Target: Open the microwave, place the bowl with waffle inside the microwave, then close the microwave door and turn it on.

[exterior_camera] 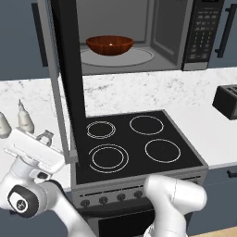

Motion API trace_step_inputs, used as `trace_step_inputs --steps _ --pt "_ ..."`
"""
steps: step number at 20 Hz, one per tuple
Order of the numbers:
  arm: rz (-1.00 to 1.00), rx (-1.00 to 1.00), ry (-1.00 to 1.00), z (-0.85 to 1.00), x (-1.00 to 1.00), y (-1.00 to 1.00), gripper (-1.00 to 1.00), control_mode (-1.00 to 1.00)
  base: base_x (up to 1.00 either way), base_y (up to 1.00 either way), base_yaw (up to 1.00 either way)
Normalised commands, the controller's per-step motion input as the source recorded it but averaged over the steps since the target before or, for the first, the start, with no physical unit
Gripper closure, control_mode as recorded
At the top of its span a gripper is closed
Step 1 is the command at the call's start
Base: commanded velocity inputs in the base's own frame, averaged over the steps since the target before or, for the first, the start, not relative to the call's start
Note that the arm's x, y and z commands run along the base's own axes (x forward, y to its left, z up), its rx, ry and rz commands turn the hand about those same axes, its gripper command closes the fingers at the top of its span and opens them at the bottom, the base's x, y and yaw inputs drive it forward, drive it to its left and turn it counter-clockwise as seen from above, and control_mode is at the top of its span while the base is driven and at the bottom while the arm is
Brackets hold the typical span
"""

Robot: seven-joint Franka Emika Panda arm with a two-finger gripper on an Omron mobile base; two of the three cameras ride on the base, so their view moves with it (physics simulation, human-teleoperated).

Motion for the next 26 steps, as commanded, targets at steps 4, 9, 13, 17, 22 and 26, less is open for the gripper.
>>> trace_step_inputs --steps 4,9,13,17,22,26 --pt "-0.06 0.02 -0.18 0.35 0.0 0.0 1.0 -1.0 0.0 0.0 0.0" --pt "-0.14 0.17 -0.18 0.25 -0.08 -0.3 1.0 -1.0 0.0 0.0 0.0" --pt "-0.11 0.18 -0.13 0.37 -0.14 -0.42 1.0 -1.0 0.0 0.0 0.0" --pt "-0.09 0.09 -0.03 0.57 -0.09 -0.28 1.0 -1.0 0.0 0.0 0.0" --pt "-0.04 0.07 0.0 0.62 -0.08 -0.37 1.0 -1.0 0.0 0.0 0.0" --pt "0.0 0.12 0.01 0.58 -0.07 -0.71 1.0 -1.0 0.0 0.0 0.0"
